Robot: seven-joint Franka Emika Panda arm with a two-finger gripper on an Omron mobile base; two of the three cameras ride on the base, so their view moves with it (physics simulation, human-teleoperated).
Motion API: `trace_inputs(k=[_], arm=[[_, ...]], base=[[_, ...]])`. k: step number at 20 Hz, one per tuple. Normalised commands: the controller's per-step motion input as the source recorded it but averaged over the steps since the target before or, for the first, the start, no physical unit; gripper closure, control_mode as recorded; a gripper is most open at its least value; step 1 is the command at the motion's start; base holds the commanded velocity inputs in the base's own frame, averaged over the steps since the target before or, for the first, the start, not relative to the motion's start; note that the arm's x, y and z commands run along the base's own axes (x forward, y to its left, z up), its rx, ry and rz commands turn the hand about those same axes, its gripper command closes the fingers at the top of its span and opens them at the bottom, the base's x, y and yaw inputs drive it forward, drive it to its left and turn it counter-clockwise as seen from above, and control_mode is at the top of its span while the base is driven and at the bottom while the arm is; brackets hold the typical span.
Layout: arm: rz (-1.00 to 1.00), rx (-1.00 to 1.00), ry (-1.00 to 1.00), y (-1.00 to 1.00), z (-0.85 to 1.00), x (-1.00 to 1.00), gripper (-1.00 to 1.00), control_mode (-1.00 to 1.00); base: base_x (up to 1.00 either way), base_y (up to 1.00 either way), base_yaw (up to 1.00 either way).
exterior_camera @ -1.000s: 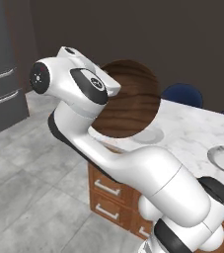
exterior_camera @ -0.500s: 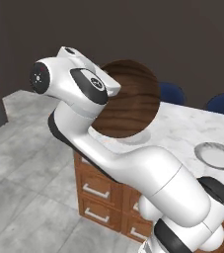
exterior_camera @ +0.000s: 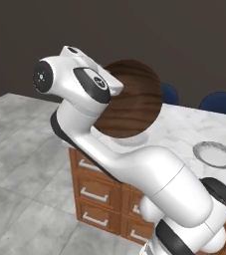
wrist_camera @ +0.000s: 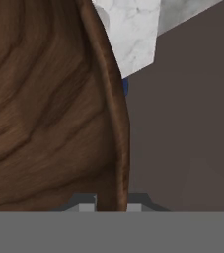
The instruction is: Move the bowls from the cabinet to the plates on the dining table.
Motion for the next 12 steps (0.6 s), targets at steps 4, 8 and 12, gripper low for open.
trace_inputs(k=[4, 8, 12], arm=[[0.0, 0.0, 0.0, 0.0, 0.0, 0.0, 1.0, 1.0], [0.0, 0.0, 0.0, 0.0, 0.0, 0.0, 1.0, 1.0], [0.0, 0.0, 0.0, 0.0, 0.0, 0.0, 1.0, 1.0]], base=[[0.04, 0.58, 0.02], [0.16, 0.41, 0.08], [0.59, 0.16, 0.04]])
